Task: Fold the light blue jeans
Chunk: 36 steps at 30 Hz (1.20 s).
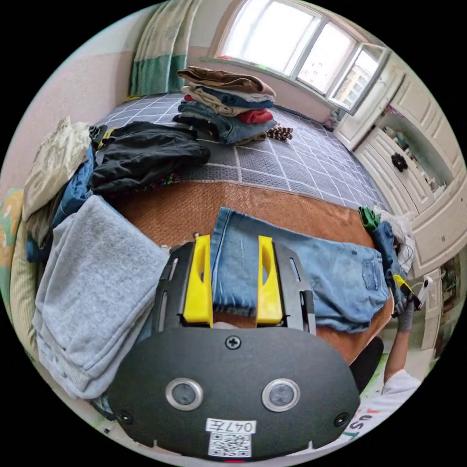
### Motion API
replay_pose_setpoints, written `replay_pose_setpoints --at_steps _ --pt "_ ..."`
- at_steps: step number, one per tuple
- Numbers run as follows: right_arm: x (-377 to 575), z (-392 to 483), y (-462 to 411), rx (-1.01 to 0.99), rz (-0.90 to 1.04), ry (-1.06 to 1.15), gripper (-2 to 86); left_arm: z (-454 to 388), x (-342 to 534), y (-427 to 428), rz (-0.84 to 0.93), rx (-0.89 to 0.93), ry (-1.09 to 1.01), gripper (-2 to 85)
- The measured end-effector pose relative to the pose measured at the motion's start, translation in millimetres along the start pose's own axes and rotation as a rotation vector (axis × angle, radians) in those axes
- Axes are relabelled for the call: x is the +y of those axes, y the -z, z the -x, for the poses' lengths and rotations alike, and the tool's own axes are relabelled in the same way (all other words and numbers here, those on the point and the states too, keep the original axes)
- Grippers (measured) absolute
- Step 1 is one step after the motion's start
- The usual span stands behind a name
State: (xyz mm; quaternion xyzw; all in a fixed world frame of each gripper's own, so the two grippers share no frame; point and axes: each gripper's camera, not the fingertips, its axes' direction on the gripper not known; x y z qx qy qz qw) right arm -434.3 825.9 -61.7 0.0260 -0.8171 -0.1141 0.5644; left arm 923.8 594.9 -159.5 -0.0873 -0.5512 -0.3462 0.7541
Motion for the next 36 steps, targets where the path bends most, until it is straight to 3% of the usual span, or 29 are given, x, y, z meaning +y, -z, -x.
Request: replay_pose_setpoints --at_steps 6,10,16,24,27,32,36 --pt "-84 135 -83 0.150 0.255 0.326 2.3 14 66 -11 0.048 0.116 0.018 12.4" --pt "-126 167 -106 0.325 0.346 0.403 0.5 51 84 -26 0.040 0.234 0.151 11.8" --pt "-172 193 -83 0.361 0.356 0.418 -0.3 95 85 -40 -0.045 0.375 0.343 11.0" --pt "-220 193 -47 0.341 0.303 0.358 -0.5 104 63 -54 -0.042 0.208 0.412 9.2" --pt "-228 196 -36 0.353 0.302 0.370 -0.5 100 61 -46 -0.070 0.164 0.370 3.6" --pt "-232 221 4 0.488 0.219 0.431 -0.4 87 75 0 -0.190 0.151 0.262 1.6" --pt "-213 206 -32 0.399 0.380 0.453 -0.4 100 83 -21 -0.051 0.087 0.267 1.6"
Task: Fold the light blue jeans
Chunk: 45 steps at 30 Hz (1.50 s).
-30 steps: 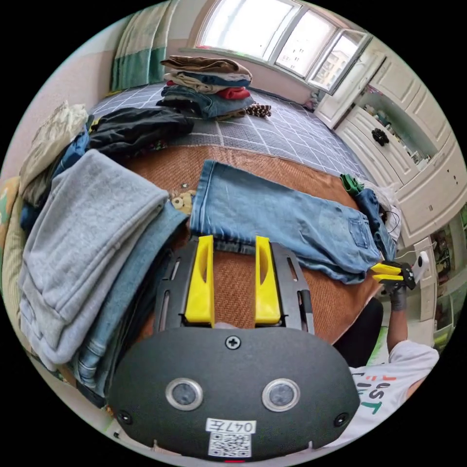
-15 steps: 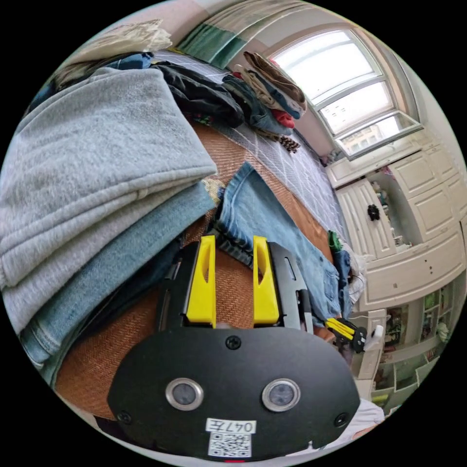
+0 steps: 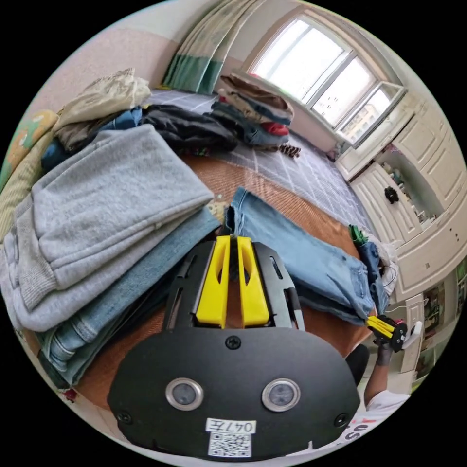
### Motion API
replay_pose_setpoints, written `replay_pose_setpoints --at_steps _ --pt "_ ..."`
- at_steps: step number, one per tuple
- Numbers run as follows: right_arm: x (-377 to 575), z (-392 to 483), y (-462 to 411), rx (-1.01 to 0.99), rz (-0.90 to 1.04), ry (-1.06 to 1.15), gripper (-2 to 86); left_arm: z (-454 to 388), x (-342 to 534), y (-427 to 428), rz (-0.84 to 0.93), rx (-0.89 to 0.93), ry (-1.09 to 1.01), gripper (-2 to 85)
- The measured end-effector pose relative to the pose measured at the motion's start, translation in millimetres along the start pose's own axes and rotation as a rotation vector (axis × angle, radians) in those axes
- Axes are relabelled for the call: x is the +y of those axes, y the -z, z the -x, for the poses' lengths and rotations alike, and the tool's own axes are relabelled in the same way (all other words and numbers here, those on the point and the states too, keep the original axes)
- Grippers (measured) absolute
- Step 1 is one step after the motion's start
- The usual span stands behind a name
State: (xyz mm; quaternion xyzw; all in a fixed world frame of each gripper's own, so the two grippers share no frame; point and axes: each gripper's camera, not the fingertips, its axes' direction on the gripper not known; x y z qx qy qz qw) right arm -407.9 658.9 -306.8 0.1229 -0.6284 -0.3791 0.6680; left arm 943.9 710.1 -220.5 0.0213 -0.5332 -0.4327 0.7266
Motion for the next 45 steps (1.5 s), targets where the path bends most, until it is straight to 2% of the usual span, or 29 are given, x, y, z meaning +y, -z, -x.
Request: replay_pose_setpoints --at_steps 3,8,10,13,19,24,30,32,35,37,40,45 --pt "10 0 -23 -0.037 0.020 -0.014 -0.1 20 7 -11 0.023 0.062 0.072 2.7" --pt "38 -16 -8 -0.084 0.003 0.005 1.0 36 28 18 -0.006 0.188 0.135 7.7" --pt "54 -26 1 -0.067 -0.027 -0.017 0.9 46 46 35 -0.055 0.263 0.189 8.8" --pt "79 -51 11 -0.070 -0.150 -0.105 0.4 53 57 28 -0.029 0.337 0.260 10.8" --pt "108 -100 -10 -0.131 -0.325 -0.249 0.0 45 70 19 -0.070 0.349 0.385 11.4" --pt "138 -149 -54 -0.258 -0.471 -0.369 -0.8 25 70 17 -0.109 0.361 0.430 11.0" --pt "204 -164 -120 -0.408 -0.516 -0.443 -1.1 -16 67 33 -0.151 0.321 0.401 4.7" --pt "217 -163 -131 -0.456 -0.512 -0.421 -1.1 -44 66 50 -0.205 0.296 0.327 4.0" --pt "221 -156 -155 -0.573 -0.470 -0.349 -1.2 -120 57 81 -0.279 0.196 0.110 3.5" --pt "218 -147 -169 -0.587 -0.411 -0.320 -1.2 -201 52 99 -0.300 0.159 -0.117 3.2" --pt "226 -144 -179 -0.521 -0.362 -0.337 -1.2 -317 55 103 -0.242 0.131 -0.426 3.1" --pt "299 -179 -175 -0.449 -0.434 -0.589 -1.2 -462 102 47 -0.079 0.133 -0.702 3.1"
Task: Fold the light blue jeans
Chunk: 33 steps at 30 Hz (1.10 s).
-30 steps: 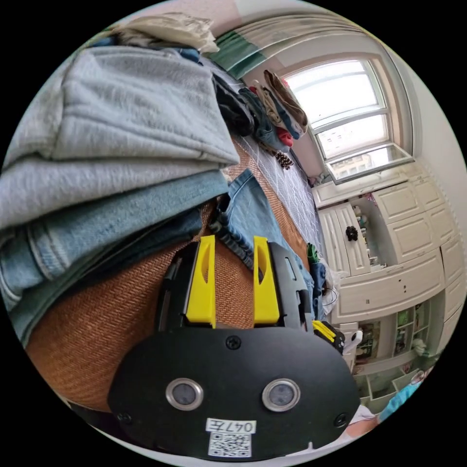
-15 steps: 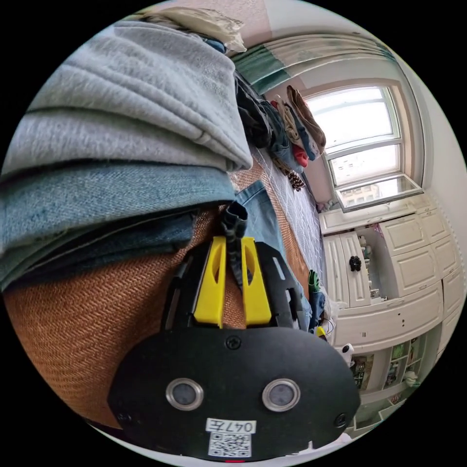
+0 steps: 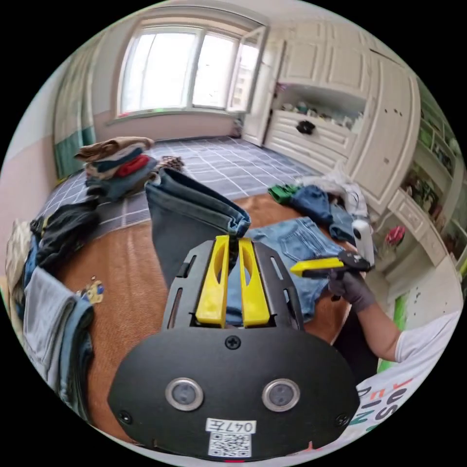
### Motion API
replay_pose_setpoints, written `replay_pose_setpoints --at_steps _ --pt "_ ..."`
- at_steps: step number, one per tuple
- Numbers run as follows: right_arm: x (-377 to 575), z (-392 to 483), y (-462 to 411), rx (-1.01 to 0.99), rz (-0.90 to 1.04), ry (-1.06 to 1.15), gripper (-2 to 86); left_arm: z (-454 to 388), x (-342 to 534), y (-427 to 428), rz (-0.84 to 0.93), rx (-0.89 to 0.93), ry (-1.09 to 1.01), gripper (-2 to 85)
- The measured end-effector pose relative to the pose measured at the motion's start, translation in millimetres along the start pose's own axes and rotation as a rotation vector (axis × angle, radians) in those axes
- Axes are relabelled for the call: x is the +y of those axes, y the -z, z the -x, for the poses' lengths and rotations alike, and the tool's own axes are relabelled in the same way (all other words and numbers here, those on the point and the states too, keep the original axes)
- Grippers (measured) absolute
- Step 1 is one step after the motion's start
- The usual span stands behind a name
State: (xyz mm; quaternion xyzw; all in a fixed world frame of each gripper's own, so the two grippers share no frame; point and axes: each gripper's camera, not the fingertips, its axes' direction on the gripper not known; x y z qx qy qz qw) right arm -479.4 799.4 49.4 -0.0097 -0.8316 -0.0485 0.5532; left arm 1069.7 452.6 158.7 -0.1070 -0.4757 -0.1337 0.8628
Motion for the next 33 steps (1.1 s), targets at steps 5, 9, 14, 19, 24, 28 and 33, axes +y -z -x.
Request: replay_pose_setpoints --at_steps 5,9,14,19,24,28,33 --pt "31 -29 26 0.040 -0.071 -0.130 -0.2 -73 19 -99 0.204 0.029 -0.020 3.6" --pt "42 -25 22 0.032 -0.065 -0.143 2.4 -74 31 -107 0.177 0.051 0.080 5.3" --pt "36 0 5 0.027 -0.025 -0.101 3.5 -77 37 -63 0.136 0.234 0.039 11.8" --pt "22 53 -10 0.062 -0.032 0.012 2.4 11 81 20 -0.025 0.136 0.348 12.2" --pt "3 138 -62 0.151 0.062 0.239 1.3 109 119 35 -0.043 0.082 0.638 12.2" --pt "-4 167 -104 0.281 0.198 0.280 0.9 149 140 5 0.027 0.252 0.763 12.9" --pt "-8 167 -125 0.213 0.260 0.219 0.4 169 158 -2 0.008 0.392 0.817 10.9"
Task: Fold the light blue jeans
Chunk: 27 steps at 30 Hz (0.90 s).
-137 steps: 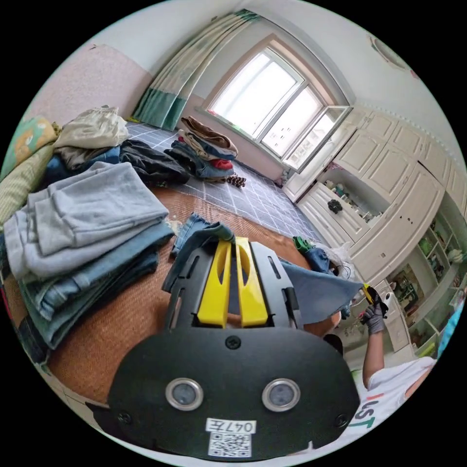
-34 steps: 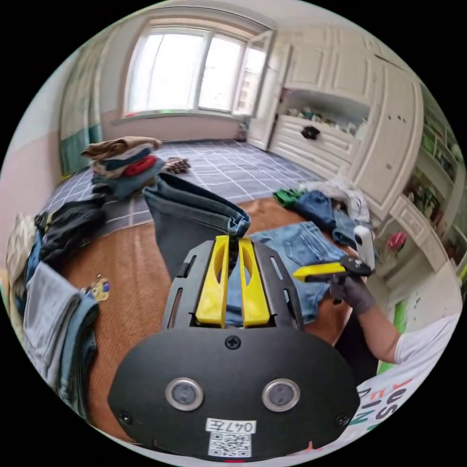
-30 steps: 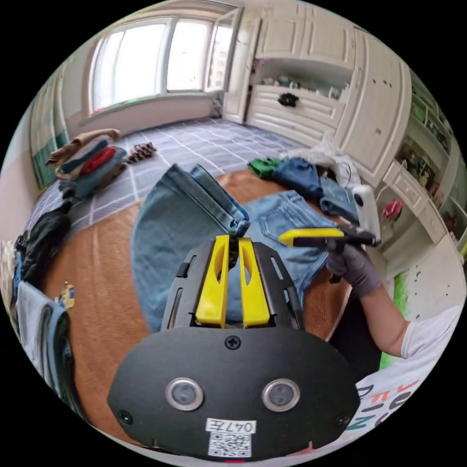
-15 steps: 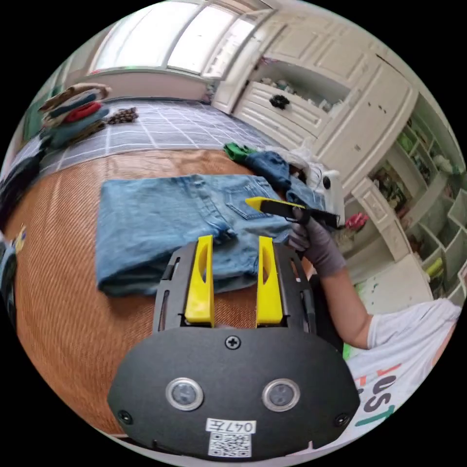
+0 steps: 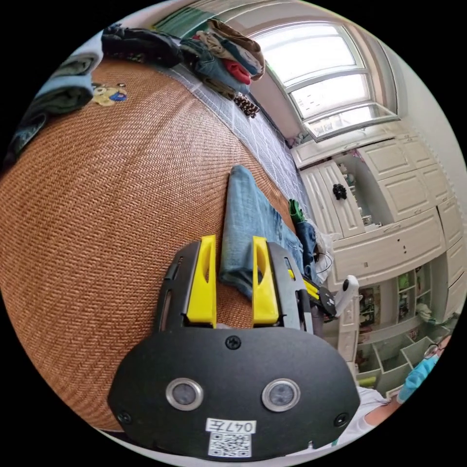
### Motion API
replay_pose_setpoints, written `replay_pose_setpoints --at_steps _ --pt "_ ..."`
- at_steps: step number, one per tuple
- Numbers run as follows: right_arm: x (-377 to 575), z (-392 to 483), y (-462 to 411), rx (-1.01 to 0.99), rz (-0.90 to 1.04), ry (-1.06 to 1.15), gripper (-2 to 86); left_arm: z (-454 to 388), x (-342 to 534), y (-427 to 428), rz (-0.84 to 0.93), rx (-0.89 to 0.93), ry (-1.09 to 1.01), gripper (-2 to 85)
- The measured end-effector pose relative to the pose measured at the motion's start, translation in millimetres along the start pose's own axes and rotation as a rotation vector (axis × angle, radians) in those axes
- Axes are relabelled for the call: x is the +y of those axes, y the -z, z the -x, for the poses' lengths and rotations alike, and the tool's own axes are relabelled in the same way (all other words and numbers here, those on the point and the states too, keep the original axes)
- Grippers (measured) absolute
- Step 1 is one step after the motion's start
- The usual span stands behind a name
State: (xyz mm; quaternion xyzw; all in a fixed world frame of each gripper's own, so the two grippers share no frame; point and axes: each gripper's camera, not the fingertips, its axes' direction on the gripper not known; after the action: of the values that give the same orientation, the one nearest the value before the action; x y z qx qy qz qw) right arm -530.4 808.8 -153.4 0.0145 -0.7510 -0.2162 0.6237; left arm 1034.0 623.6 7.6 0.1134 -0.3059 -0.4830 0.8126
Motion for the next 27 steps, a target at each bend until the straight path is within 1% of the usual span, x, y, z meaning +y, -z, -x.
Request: replay_pose_setpoints --at_steps 1,4,6,9,13,17,21,24,27 --pt "-1 0 -1 -0.010 -0.002 -0.007 0.4 5 0 -4 0.031 0.049 0.012 10.7" --pt "-5 0 -4 -0.050 -0.009 -0.033 0.0 10 -1 -1 0.043 0.069 0.015 9.6" --pt "-8 2 -7 -0.076 -0.013 -0.048 -0.2 14 -2 3 0.051 0.101 0.016 6.0" --pt "-11 6 -10 -0.122 -0.008 -0.065 -0.5 18 2 14 0.029 0.211 0.030 1.5" --pt "-19 35 -18 -0.206 0.015 -0.046 -0.6 2 15 56 -0.013 0.239 -0.049 -0.2" --pt "-37 123 -41 -0.240 0.038 0.033 -0.7 -4 35 119 -0.063 0.149 -0.097 -0.4" --pt "-47 230 -63 -0.204 -0.044 0.121 -0.7 -8 59 198 -0.159 0.029 -0.115 -0.3" --pt "-50 279 -80 -0.253 -0.077 0.159 -0.8 -38 72 234 -0.211 -0.049 -0.191 -0.2" --pt "-46 289 -87 -0.367 -0.081 0.141 -0.9 -91 76 232 -0.189 -0.127 -0.316 -0.2"
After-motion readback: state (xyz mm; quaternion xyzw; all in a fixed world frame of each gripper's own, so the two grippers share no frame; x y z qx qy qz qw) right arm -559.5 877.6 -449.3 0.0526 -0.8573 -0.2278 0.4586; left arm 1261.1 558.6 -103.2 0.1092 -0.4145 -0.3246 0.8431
